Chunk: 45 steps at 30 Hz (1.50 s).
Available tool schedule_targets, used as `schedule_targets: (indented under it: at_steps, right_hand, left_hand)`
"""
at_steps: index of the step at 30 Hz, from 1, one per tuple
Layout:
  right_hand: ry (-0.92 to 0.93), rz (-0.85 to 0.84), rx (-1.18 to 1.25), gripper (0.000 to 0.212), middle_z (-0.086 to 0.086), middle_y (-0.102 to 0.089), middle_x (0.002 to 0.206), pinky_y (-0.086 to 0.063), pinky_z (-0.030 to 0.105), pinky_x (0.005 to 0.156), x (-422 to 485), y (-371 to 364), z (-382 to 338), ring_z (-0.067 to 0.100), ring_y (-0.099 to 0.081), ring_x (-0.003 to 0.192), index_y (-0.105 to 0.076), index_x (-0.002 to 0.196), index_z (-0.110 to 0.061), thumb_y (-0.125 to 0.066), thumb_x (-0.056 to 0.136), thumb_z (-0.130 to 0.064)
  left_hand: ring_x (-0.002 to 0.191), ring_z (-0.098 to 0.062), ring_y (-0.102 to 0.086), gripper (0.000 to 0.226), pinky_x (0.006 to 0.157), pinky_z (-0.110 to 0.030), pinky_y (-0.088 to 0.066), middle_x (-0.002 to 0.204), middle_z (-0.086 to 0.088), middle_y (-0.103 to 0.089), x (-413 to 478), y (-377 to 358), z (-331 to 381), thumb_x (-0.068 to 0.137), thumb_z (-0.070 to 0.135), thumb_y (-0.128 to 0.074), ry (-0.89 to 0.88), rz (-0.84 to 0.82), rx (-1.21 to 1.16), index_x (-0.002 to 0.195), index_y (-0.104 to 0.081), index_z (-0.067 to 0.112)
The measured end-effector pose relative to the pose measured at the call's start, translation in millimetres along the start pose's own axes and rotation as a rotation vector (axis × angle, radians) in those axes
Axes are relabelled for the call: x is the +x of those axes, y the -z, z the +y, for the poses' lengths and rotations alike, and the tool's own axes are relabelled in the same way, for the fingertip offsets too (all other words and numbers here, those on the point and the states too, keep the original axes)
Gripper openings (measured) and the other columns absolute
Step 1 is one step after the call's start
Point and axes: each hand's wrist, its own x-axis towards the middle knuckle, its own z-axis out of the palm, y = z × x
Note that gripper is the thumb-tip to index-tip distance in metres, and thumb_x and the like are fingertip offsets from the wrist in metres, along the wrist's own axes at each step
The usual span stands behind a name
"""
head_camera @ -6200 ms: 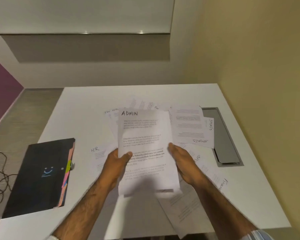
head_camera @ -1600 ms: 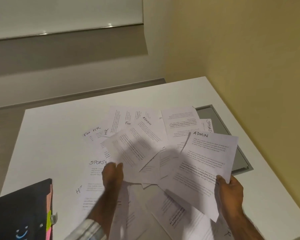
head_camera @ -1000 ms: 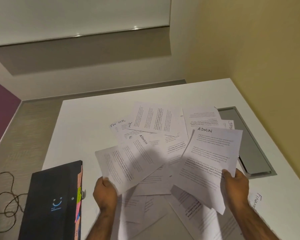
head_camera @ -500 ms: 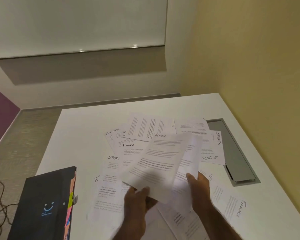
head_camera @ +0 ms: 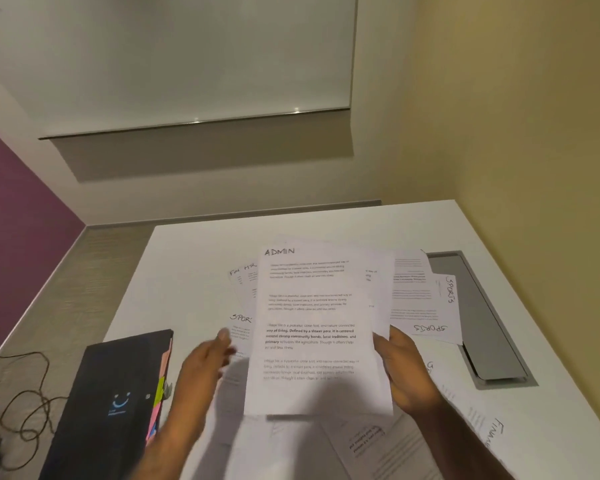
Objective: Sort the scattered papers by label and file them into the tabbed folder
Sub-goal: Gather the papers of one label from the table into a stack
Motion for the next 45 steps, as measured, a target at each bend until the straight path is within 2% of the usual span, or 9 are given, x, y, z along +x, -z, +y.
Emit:
schedule_targets:
  at_steps: [3, 5, 9, 17, 26, 32, 35, 39, 45]
  right_hand:
    - [-0.01, -0.123, -0.053, 0.035, 0.014, -0.068, 0.131, -0.048, 0.054, 0.106, -5, -10, -6, 0.034, -0.065, 0.121, -0.062, 0.136, -0.014, -0.058, 0.101, -0.014]
    - [-0.031, -0.134, -0.08, 0.033, 0.011, -0.07, 0.13, -0.048, 0.049, 0.107, -8, -17, -10, 0.03, -0.066, 0.12, -0.063, 0.135, -0.014, -0.052, 0.105, -0.021]
    - [-0.048, -0.065, -0.116, 0.044, 0.001, -0.069, 0.131, -0.045, 0.047, 0.112, -4, -14, -10, 0.021, -0.064, 0.124, -0.059, 0.138, -0.02, -0.045, 0.104, -0.044]
    - [0.124, 0.072, -0.422, 0.024, -0.009, -0.077, 0.102, -0.053, 0.013, 0.071, -4, -9, -1, 0.006, -0.073, 0.092, -0.069, 0.115, -0.023, -0.065, 0.096, -0.009]
    - [0.078, 0.029, -0.605, 0.037, -0.015, -0.075, 0.105, -0.051, 0.015, 0.082, 4, 9, 40, 0.001, -0.068, 0.099, -0.074, 0.109, -0.026, -0.063, 0.09, 0.004]
    - [0.144, 0.172, -0.798, 0.019, -0.004, -0.077, 0.088, -0.056, 0.031, 0.075, 17, 10, 60, 0.016, -0.071, 0.086, -0.076, 0.09, -0.02, -0.059, 0.095, -0.015]
    - [0.128, 0.241, -0.855, 0.013, -0.004, -0.075, 0.086, -0.057, 0.037, 0.074, 26, -2, 57, 0.015, -0.07, 0.082, -0.072, 0.09, -0.019, -0.06, 0.095, -0.02]
    - [0.164, 0.237, -0.843, 0.027, -0.014, -0.065, 0.068, -0.044, 0.015, 0.056, 31, -25, 44, -0.002, -0.058, 0.062, -0.062, 0.073, -0.029, -0.057, 0.095, -0.015]
    - [0.1, 0.249, -0.69, 0.02, -0.007, -0.076, 0.087, -0.055, 0.023, 0.066, 42, -42, 50, 0.004, -0.069, 0.075, -0.073, 0.09, -0.019, -0.055, 0.097, -0.024]
  left_hand:
    - [0.119, -0.034, -0.066, 0.041, 0.104, -0.048, -0.052, 0.127, -0.014, -0.071, 15, -16, 22, 0.103, 0.038, -0.05, 0.223, -0.441, -0.426, 0.129, -0.067, 0.011]
    - [0.12, -0.036, -0.066, 0.035, 0.099, -0.047, -0.056, 0.129, -0.02, -0.068, 14, -29, 24, 0.104, 0.02, -0.052, 0.278, -0.517, -0.521, 0.131, -0.064, 0.004]
    - [0.118, -0.032, -0.068, 0.032, 0.102, -0.046, -0.054, 0.126, -0.014, -0.071, 9, -45, 5, 0.1, 0.007, -0.057, 0.113, -0.438, -0.419, 0.131, -0.065, 0.006]
    - [0.098, 0.0, -0.072, 0.027, 0.082, -0.013, -0.053, 0.102, 0.019, -0.078, -10, -69, -21, 0.095, 0.005, -0.067, -0.078, -0.233, -0.249, 0.113, -0.068, 0.025]
    - [0.107, 0.0, -0.068, 0.03, 0.084, -0.01, -0.05, 0.113, 0.017, -0.075, 6, -79, -59, 0.093, 0.011, -0.07, -0.121, -0.285, -0.101, 0.116, -0.072, 0.031]
    - [0.08, 0.011, -0.067, 0.036, 0.073, -0.009, -0.049, 0.084, 0.027, -0.075, 22, -92, -72, 0.093, 0.008, -0.071, -0.143, -0.267, 0.007, 0.08, -0.077, 0.042]
    - [0.077, 0.016, -0.065, 0.022, 0.085, -0.022, -0.054, 0.074, 0.038, -0.069, 35, -84, -72, 0.09, 0.015, -0.074, -0.104, -0.227, 0.002, 0.087, -0.068, 0.035]
    - [0.086, -0.008, -0.075, 0.006, 0.076, -0.029, -0.06, 0.086, 0.013, -0.08, 55, -72, -71, 0.09, 0.018, -0.074, -0.034, -0.277, -0.106, 0.093, -0.074, 0.022]
    - [0.095, -0.032, -0.076, 0.023, 0.086, -0.048, -0.058, 0.102, -0.014, -0.079, 67, -63, -74, 0.093, 0.021, -0.068, 0.104, -0.433, -0.28, 0.11, -0.072, 0.006]
